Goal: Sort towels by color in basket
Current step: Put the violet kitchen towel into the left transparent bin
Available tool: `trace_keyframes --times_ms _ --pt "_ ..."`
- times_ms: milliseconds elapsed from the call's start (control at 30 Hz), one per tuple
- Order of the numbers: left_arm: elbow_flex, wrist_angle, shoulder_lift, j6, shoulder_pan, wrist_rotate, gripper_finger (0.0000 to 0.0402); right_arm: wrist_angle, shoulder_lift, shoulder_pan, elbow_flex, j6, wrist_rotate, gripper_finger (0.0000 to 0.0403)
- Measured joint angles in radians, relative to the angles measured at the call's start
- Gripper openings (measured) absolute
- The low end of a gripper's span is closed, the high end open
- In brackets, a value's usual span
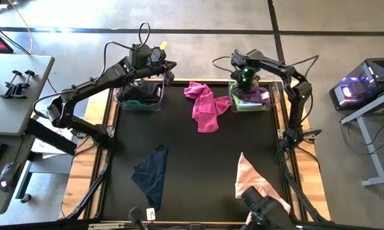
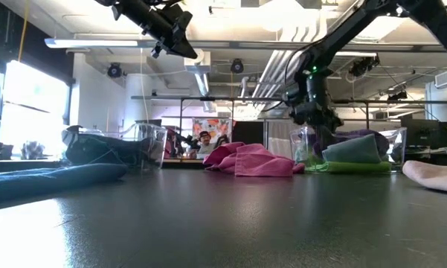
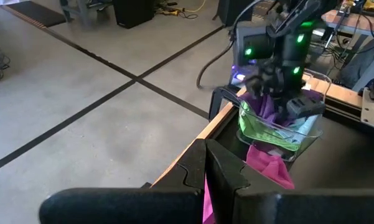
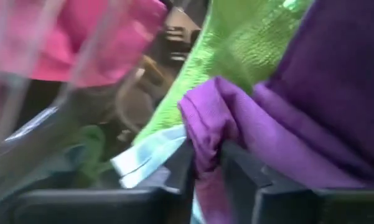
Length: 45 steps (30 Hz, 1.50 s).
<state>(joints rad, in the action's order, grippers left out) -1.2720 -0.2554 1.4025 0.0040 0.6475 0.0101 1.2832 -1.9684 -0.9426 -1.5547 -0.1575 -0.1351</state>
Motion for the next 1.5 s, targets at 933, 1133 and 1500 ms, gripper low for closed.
trace_keyframes --times_ms 933,1133,1500 --pt "0.000 0.001 0.000 0.000 0.000 0.000 0.0000 -0.414 0.299 -0.063 0.458 0.273 0.108 0.0035" --pt "0.000 0.008 0.000 0.000 0.000 0.000 0.0000 -0.373 0.300 -0.067 0.444 0.281 0.100 0.0049" --pt "0.000 0.015 0.000 0.000 0.000 0.000 0.0000 -0.154 0.314 -0.067 0.224 0.255 0.085 0.0187"
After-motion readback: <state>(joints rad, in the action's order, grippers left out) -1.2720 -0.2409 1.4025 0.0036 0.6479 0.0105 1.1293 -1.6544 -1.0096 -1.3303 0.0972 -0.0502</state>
